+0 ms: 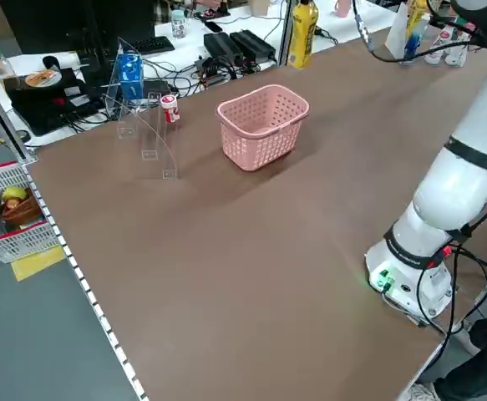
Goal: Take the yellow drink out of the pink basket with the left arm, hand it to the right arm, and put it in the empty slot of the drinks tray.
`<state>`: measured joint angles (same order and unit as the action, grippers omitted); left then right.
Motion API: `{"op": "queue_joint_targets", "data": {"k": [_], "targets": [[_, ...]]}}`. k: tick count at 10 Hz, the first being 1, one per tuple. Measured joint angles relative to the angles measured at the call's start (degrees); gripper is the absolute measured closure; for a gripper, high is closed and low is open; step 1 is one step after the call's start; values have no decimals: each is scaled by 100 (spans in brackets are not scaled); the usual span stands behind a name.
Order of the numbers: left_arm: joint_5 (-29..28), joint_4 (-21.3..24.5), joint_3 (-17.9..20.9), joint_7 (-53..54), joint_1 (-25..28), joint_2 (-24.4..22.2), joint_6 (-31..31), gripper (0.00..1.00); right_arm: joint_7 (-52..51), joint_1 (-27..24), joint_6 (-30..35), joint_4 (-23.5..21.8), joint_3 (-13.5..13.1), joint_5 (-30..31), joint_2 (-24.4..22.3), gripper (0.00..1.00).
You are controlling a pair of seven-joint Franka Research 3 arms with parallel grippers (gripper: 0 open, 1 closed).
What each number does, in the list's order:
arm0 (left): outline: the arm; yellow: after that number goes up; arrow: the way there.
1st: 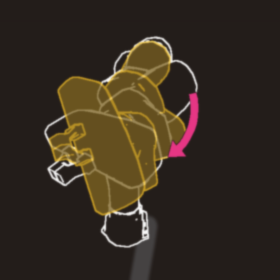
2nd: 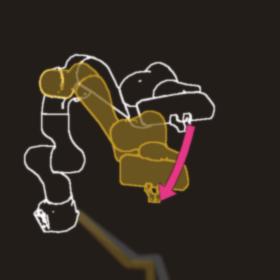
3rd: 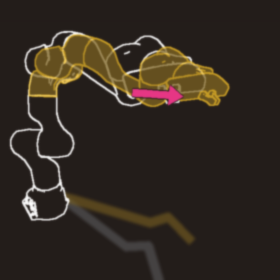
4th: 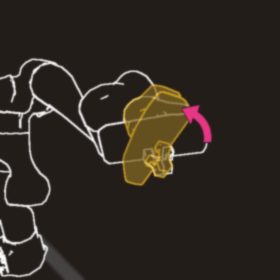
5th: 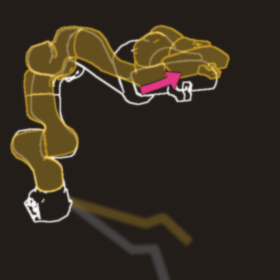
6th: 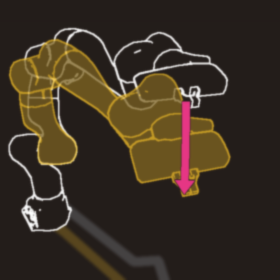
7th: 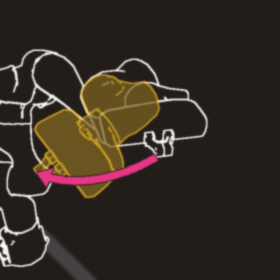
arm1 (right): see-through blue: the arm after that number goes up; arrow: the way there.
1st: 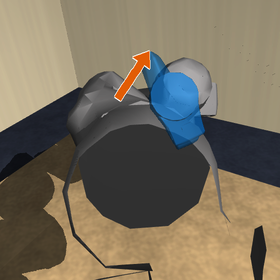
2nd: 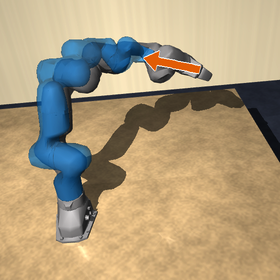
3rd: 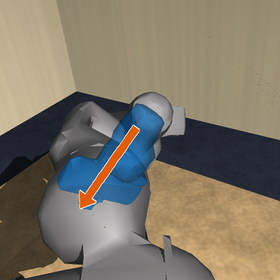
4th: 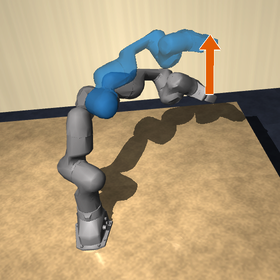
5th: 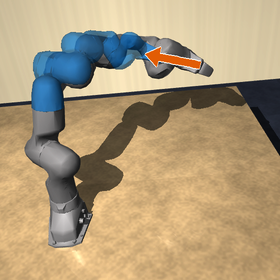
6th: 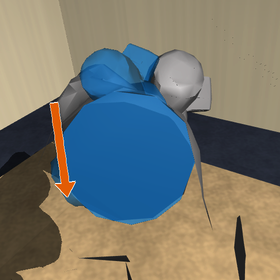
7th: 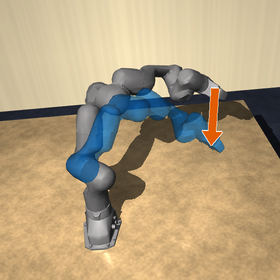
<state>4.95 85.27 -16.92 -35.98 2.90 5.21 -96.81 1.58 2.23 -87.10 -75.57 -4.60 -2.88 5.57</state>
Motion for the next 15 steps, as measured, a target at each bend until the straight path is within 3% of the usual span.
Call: {"op": "queue_joint_targets", "data": {"k": [5, 15], "targets": [[-182, -85, -464, -671, -158, 209, 13, 66, 0, 0, 0, 0, -1, 0, 0, 1], [-598, -428, -451, -1357, -1275, 893, -145, 66, 0, 1, 1, 0, 18, 0, 0, 1]]}}
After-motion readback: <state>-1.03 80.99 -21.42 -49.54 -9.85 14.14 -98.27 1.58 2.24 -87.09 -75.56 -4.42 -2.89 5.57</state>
